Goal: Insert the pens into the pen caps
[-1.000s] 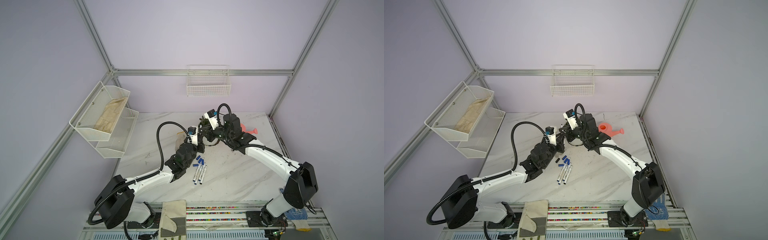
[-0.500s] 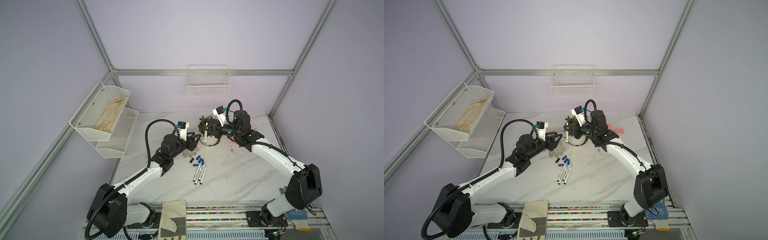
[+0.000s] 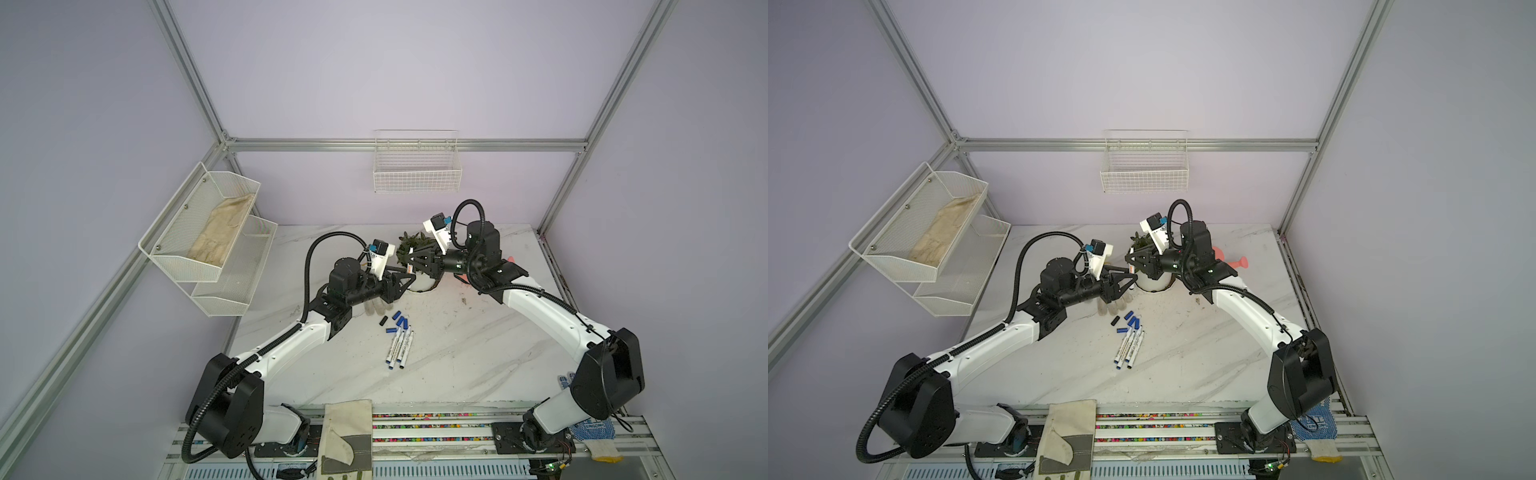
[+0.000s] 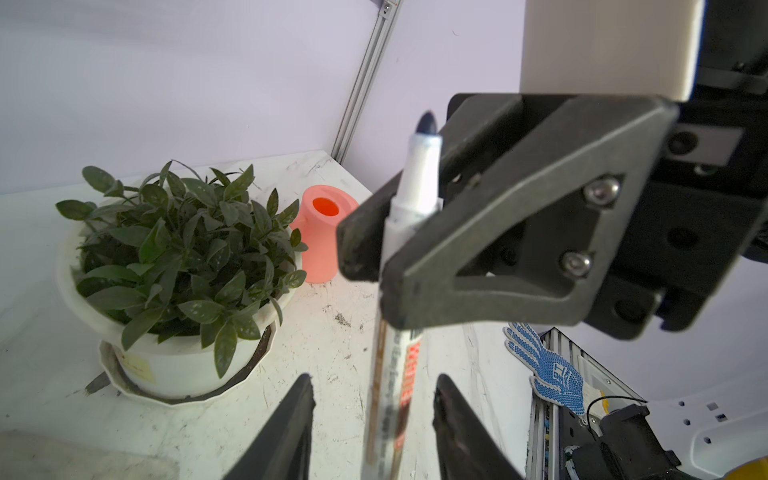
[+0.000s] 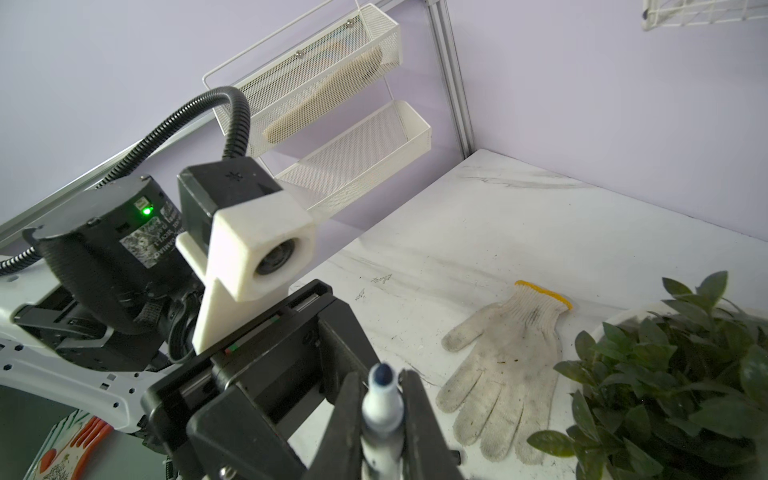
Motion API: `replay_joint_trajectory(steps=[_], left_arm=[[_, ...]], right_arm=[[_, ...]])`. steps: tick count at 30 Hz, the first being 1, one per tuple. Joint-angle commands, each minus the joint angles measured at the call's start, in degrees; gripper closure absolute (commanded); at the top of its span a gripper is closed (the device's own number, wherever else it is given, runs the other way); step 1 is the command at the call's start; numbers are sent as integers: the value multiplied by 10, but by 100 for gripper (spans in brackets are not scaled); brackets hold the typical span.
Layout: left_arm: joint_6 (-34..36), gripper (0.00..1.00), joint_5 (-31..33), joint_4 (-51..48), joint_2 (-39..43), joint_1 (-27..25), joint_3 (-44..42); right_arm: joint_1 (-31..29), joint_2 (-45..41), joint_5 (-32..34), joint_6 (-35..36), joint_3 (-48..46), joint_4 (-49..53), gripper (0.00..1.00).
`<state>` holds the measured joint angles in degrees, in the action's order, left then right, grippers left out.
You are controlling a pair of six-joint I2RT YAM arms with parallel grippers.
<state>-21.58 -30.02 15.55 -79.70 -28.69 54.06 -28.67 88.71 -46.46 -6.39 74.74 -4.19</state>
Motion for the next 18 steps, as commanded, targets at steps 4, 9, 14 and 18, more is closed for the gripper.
replay_joint_trajectory(steps=[4, 9, 14, 18], left_arm=[[3, 77, -40, 25, -30, 0, 79], [4, 98, -40, 20, -22, 0, 76], [-10, 100, -2, 31, 6, 6, 50], [-48, 100, 153, 26, 27, 17, -7]], right_arm=[[-3, -7, -15, -1, 1, -5, 100], [-3, -4, -14, -4, 1, -5, 100], [-2, 12, 23, 12, 12, 40, 92], [-27, 31, 104, 66, 23, 124, 52]])
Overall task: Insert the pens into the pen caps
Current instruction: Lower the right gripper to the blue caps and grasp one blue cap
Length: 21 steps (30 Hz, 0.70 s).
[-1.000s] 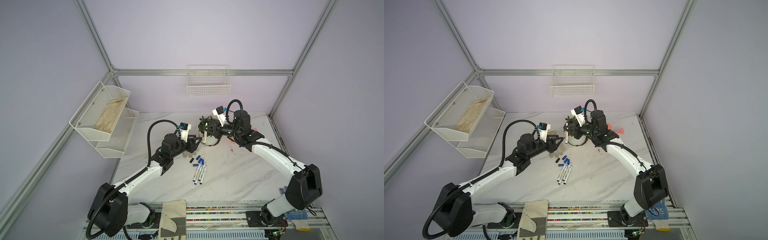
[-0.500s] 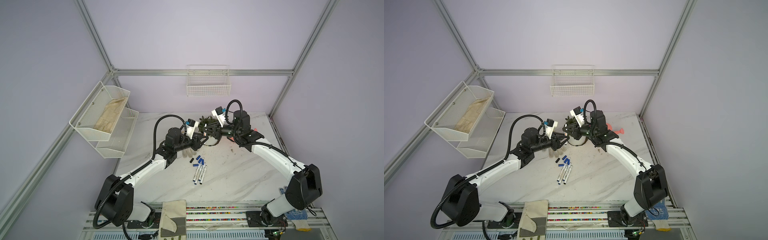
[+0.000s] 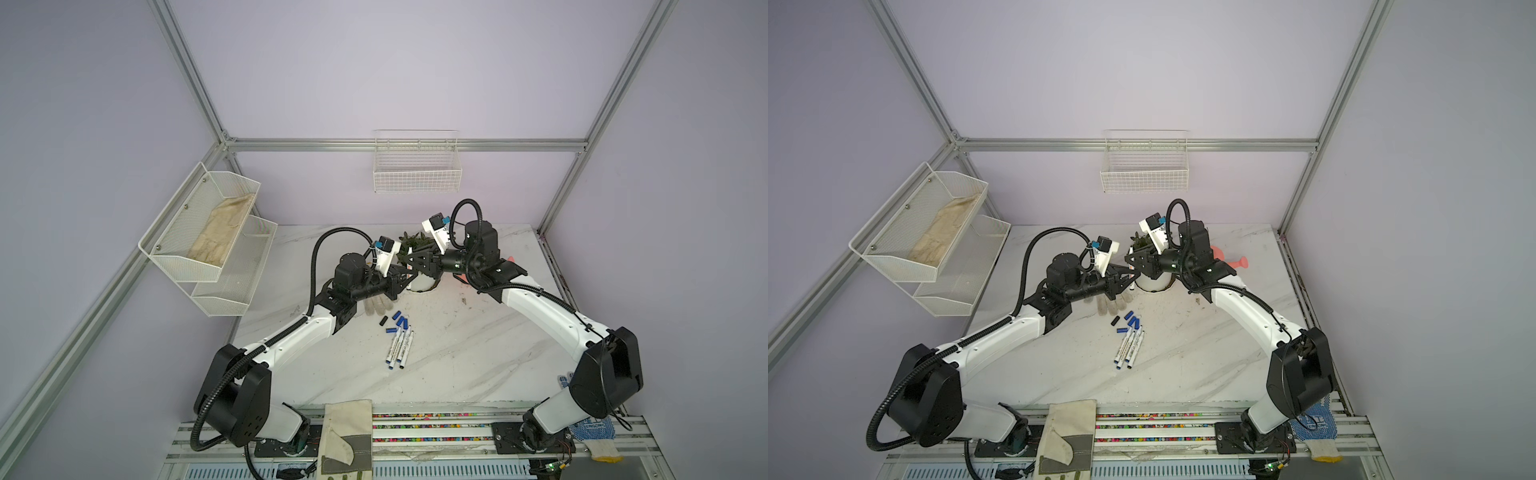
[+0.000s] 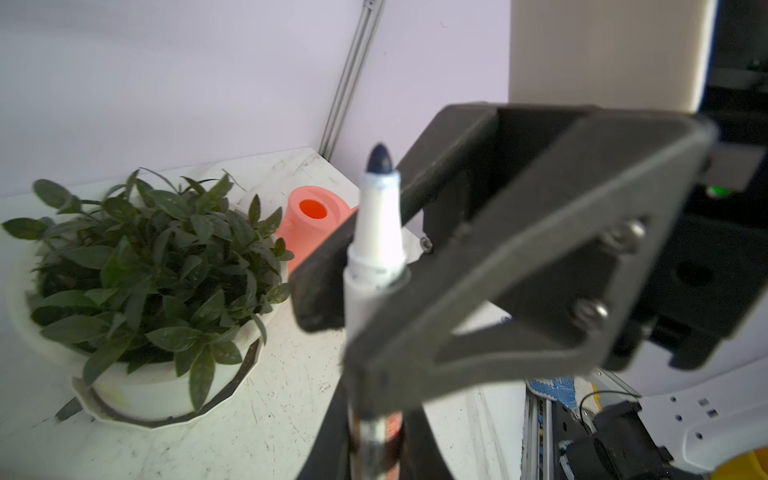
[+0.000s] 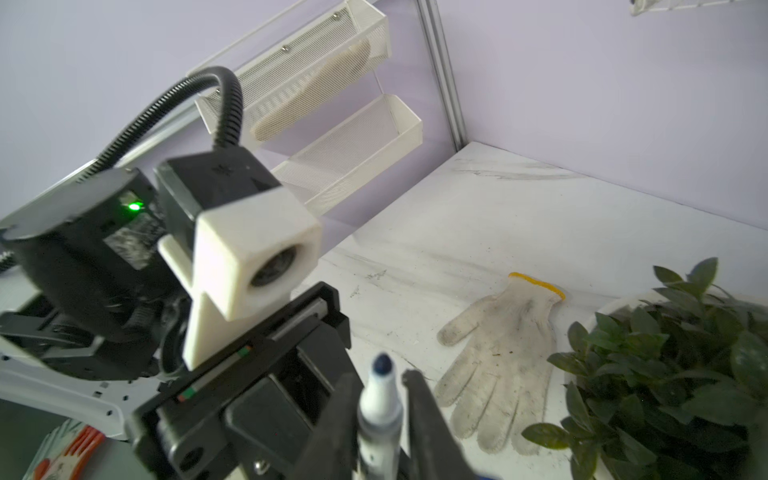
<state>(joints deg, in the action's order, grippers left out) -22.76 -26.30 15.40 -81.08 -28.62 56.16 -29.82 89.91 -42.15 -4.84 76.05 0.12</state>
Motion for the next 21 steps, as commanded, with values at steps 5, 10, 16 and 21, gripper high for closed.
replay_joint_trajectory(steps=[5, 10, 16, 21], left_arm=[[-103, 100, 368, 0, 82, 20, -133], [-142, 100, 440, -53, 113, 20, -186], [-168, 100, 457, -108, 129, 20, -205], [-175, 100, 445, -115, 133, 19, -215]], right_arm=[[-76, 56, 150, 101, 3, 156, 45], [-123, 125, 225, 127, 29, 215, 44], [-125, 185, 235, 117, 76, 252, 44], [-125, 205, 318, 93, 70, 261, 44]])
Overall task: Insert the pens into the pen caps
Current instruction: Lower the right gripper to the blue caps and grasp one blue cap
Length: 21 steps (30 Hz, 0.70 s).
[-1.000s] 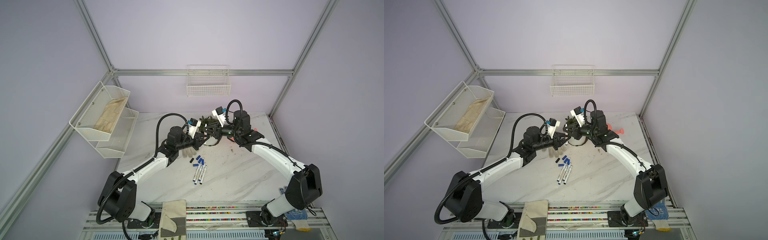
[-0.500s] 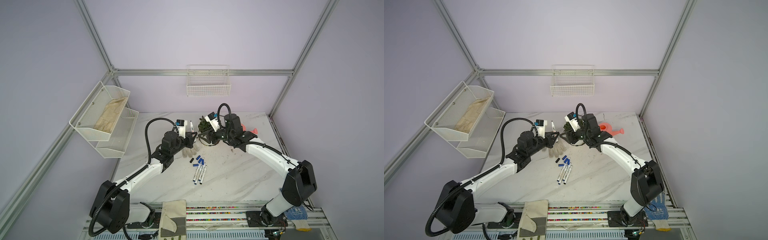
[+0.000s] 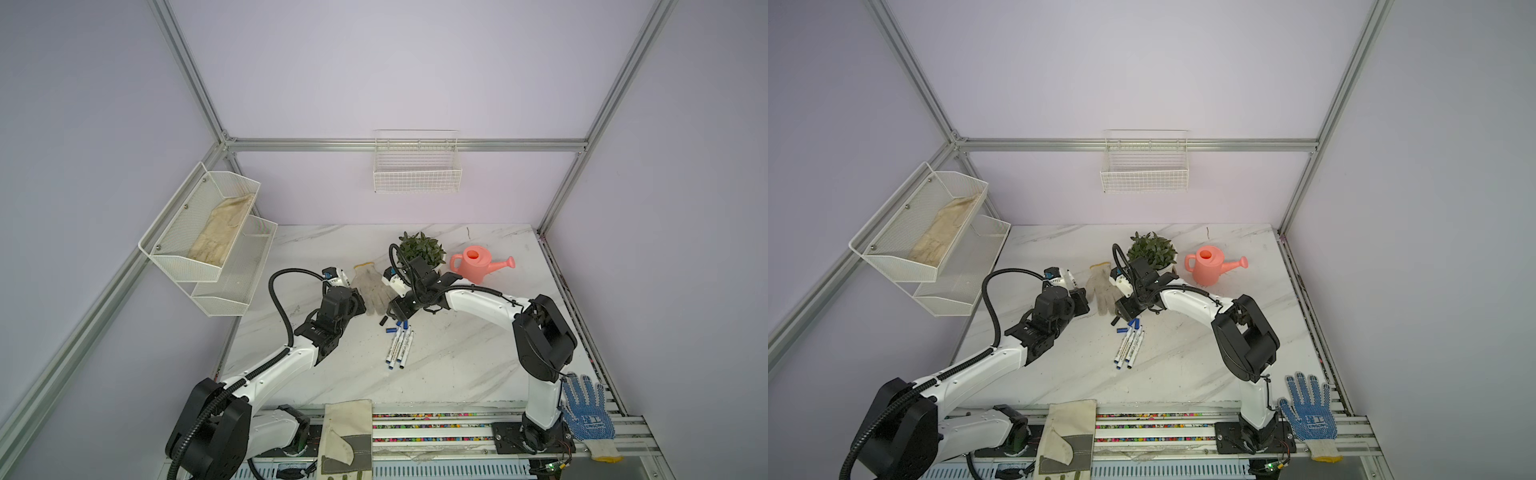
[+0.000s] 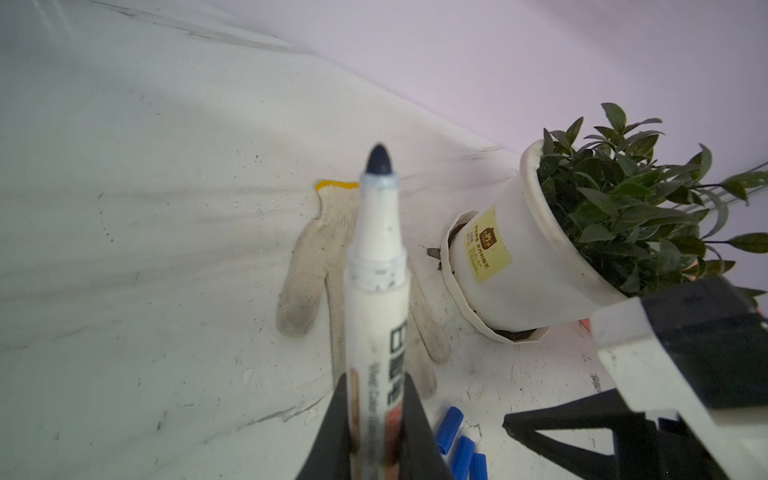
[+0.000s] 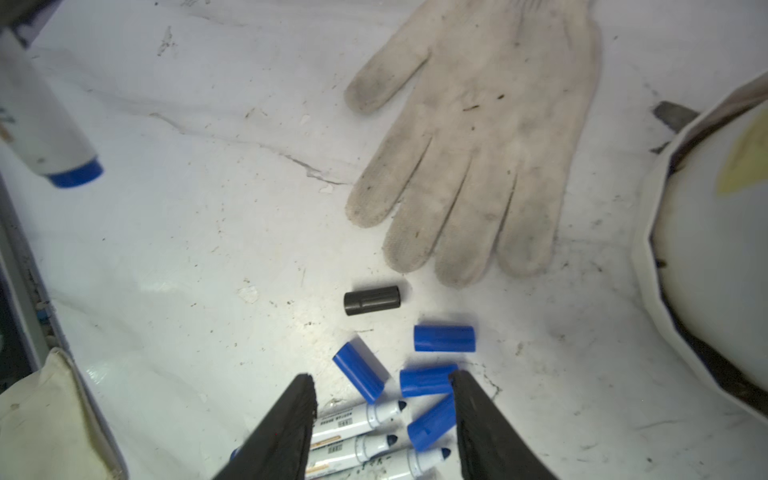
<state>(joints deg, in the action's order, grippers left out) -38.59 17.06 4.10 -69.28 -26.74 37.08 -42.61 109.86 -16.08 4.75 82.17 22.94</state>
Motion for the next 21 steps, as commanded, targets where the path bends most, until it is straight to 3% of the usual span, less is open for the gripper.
replay_joint_trajectory(steps=[1, 21], left_arm=[[-13, 100, 7, -2, 16, 1, -25], [39, 100, 0, 6, 33, 1, -47]], right_arm=[[2, 11, 70, -2, 8, 46, 44], [2, 53, 81, -50, -26, 63, 56]])
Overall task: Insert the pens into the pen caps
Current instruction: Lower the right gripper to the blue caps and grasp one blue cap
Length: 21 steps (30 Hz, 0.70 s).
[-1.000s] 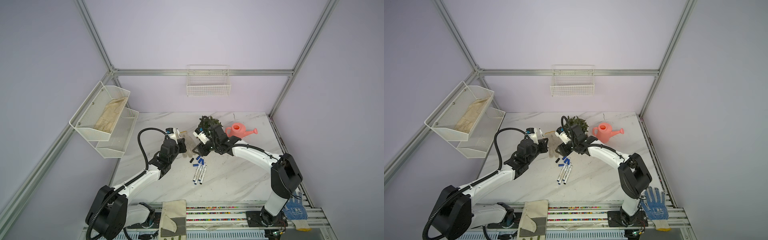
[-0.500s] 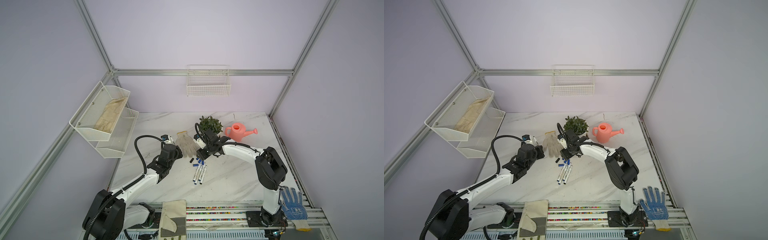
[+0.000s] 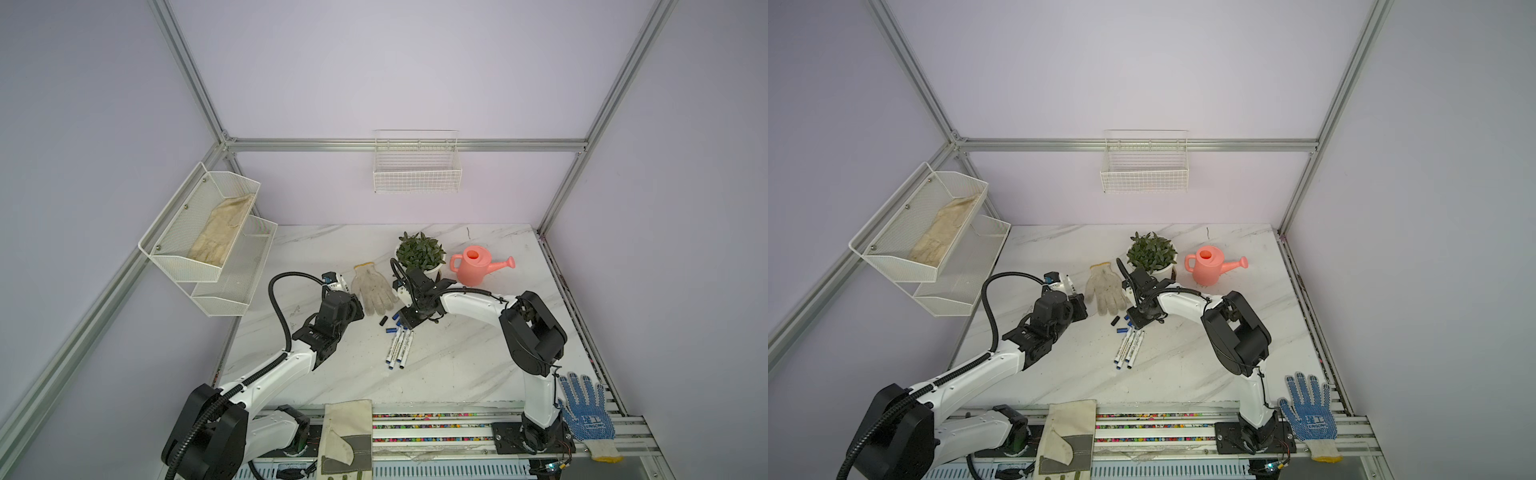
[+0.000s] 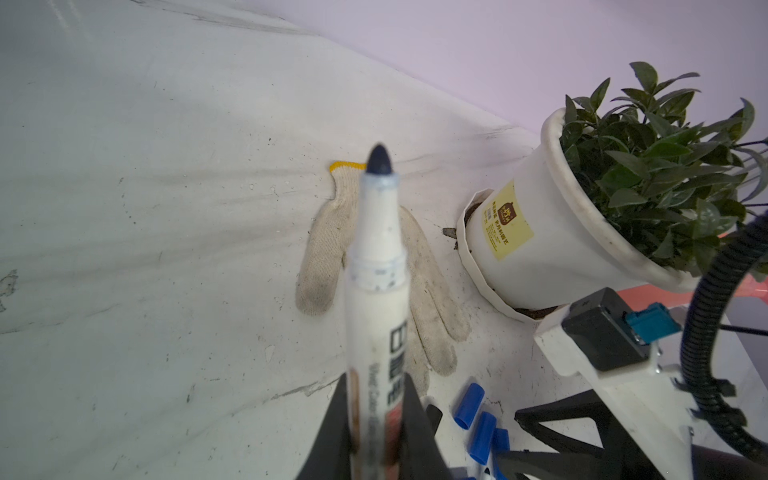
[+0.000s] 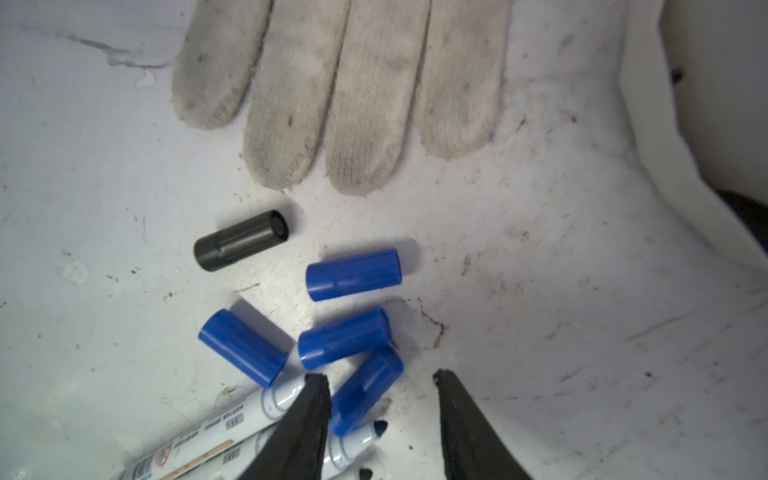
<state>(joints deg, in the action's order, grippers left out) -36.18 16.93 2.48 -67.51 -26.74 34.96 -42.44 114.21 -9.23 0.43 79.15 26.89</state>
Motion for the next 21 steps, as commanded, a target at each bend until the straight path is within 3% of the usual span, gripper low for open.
replay_joint_trajectory(steps=[1, 12, 21], left_arm=[[15, 100, 0, 25, 15, 1, -28], [7, 100, -6, 30, 13, 1, -37], [28, 100, -25, 39, 11, 0, -35]], right_arm=[[1, 8, 16, -8, 3, 25, 56], [1, 28, 72, -24, 10, 39, 67], [0, 42, 71, -24, 14, 52, 85]])
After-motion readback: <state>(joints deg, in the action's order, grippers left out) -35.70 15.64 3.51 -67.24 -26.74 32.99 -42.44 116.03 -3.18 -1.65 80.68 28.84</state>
